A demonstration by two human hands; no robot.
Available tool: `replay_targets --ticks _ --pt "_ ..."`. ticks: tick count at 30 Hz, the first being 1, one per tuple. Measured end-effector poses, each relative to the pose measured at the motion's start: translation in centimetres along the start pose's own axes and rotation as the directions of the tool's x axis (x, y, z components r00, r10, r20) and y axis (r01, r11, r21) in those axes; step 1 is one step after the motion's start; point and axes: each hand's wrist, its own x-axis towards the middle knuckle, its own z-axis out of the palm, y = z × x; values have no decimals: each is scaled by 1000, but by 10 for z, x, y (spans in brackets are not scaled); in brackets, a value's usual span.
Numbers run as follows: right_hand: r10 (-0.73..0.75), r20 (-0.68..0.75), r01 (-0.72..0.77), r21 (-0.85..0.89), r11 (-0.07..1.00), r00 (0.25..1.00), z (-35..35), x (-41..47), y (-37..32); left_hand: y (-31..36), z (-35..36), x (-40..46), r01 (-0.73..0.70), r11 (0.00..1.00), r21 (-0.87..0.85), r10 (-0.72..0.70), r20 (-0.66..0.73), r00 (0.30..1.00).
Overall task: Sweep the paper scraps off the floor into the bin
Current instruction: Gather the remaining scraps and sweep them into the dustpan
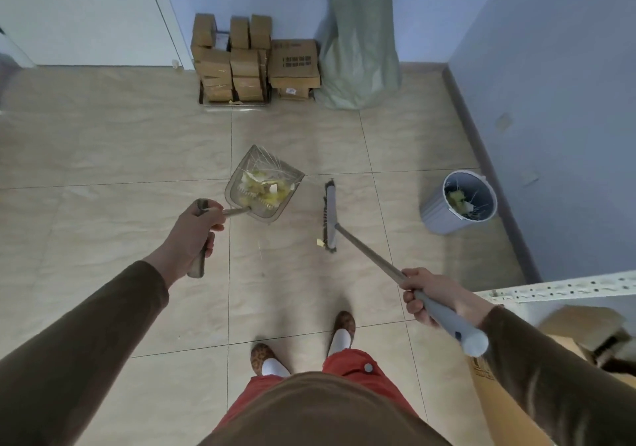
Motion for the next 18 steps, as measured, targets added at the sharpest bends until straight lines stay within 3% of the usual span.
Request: replay_targets --ticks 3,8,18 --pt "103 65 -112 175 978 993 12 18 -2 20 2 -7 -49 998 47 47 43 998" --pt "40 151 -104 442 891 988 33 55 -4 56 4 -20 -144 978 149 119 166 979" --pt "4 241 -135 531 836 971 12 84 -8 131 88 -53 -338 850 404 160 413 897"
